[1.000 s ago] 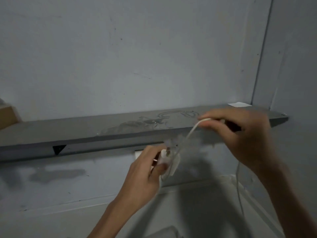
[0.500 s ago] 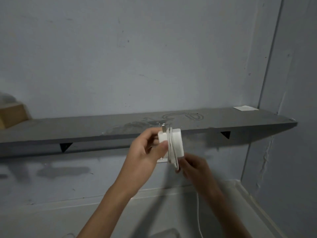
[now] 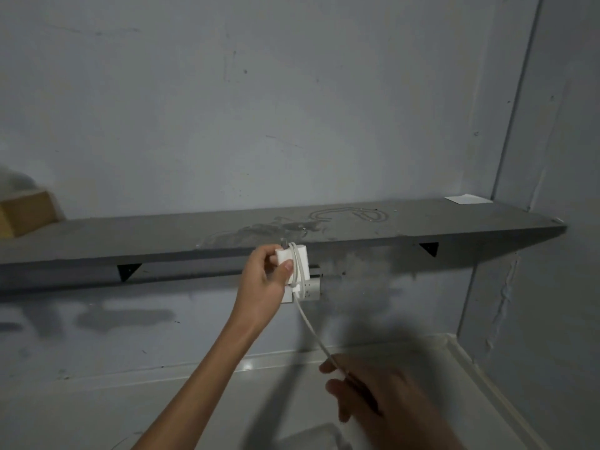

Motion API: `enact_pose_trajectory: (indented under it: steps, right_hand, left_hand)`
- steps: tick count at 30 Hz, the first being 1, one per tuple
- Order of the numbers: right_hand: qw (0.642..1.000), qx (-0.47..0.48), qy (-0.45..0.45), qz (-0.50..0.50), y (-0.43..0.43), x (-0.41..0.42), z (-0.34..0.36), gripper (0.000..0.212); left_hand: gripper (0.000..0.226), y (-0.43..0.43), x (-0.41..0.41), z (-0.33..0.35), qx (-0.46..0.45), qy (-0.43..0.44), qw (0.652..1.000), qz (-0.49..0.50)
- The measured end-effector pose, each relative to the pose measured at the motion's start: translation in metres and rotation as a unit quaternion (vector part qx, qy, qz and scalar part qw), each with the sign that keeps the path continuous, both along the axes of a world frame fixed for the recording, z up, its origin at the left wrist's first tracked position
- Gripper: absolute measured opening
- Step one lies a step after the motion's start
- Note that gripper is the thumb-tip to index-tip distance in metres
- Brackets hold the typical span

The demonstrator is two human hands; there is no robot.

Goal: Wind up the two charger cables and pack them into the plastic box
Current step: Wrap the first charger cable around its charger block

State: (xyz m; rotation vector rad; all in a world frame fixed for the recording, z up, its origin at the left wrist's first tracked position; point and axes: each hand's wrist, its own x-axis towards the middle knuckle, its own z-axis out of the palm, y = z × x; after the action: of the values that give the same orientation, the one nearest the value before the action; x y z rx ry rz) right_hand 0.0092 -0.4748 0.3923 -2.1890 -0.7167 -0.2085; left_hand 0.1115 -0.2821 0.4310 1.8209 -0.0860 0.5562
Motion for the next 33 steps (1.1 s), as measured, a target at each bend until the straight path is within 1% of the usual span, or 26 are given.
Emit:
enact_pose_trajectory:
  steps: [2,4,7,9,10,11,13,15,18,19,21,23,24,27,29,31,33]
  right_hand:
    - [0.99,-0.077,-0.117,-0.009,-0.01,-0.001,0.026,0.018]
    - [0.963,-0.12,-0.238,-0.027,-0.019,0.004,0.051,0.021]
    - [0.937,-0.104,-0.329,-0.053,-0.034,0.015,0.092,0.025]
    - [0.925,-0.071,-0.368,-0.058,-0.043,0.029,0.114,0.018]
    - [0.93,-0.046,-0.363,-0.044,-0.047,0.039,0.121,0.013]
    - [0.943,-0.011,-0.331,-0.024,-0.049,0.048,0.125,0.008]
    - [0.969,0.08,-0.232,0.017,-0.047,0.065,0.122,0.007]
    - [0.973,0.159,-0.159,0.046,-0.041,0.08,0.107,0.008]
    - [0.967,0.228,-0.092,0.071,-0.027,0.094,0.077,0.003]
    - [0.966,0.238,-0.081,0.066,-0.022,0.097,0.068,0.007]
    - [0.968,0.233,-0.079,0.044,-0.011,0.098,0.052,0.017]
    - [0.972,0.227,-0.062,0.02,0.001,0.095,0.034,0.027]
    - [0.97,0.239,-0.041,0.006,0.006,0.092,0.024,0.03]
    - [0.955,0.293,0.039,-0.033,0.027,0.076,-0.006,0.027]
    - [0.94,0.319,0.113,-0.044,0.041,0.06,-0.026,0.023]
    - [0.943,0.292,0.154,-0.051,0.049,0.042,-0.043,0.02]
    - [0.961,0.219,0.158,-0.053,0.049,0.022,-0.059,0.021]
  left_hand:
    - [0.022,-0.004,-0.006,-0.009,0.066,-0.003,0.998,-0.011]
    - [0.025,-0.01,-0.018,-0.014,0.105,-0.022,0.993,-0.041]
    - [0.021,-0.023,-0.045,-0.014,0.117,-0.06,0.985,-0.113]
    - [0.022,-0.032,-0.065,-0.012,0.1,-0.092,0.978,-0.159]
    - [0.023,-0.037,-0.073,-0.009,0.092,-0.108,0.974,-0.177]
    - [0.026,-0.04,-0.081,-0.005,0.081,-0.119,0.971,-0.189]
    - [0.028,-0.043,-0.088,0.005,0.042,-0.126,0.968,-0.212]
    - [0.029,-0.043,-0.09,0.013,0.012,-0.134,0.966,-0.222]
    - [0.028,-0.042,-0.087,0.017,-0.03,-0.131,0.964,-0.231]
    - [0.026,-0.042,-0.085,0.017,-0.057,-0.125,0.962,-0.236]
    - [0.034,-0.039,-0.082,0.018,-0.119,-0.104,0.957,-0.244]
    - [0.029,-0.037,-0.076,0.018,-0.145,-0.084,0.96,-0.224]
    - [0.025,-0.036,-0.072,0.016,-0.152,-0.075,0.964,-0.207]
    - [0.018,-0.037,-0.059,0.004,-0.211,-0.041,0.96,-0.178]
    - [0.018,-0.038,-0.047,-0.006,-0.263,-0.01,0.951,-0.16]
    - [0.02,-0.034,-0.032,-0.013,-0.307,0.012,0.944,-0.122]
    - [0.019,-0.025,-0.016,-0.023,-0.306,0.02,0.949,-0.068]
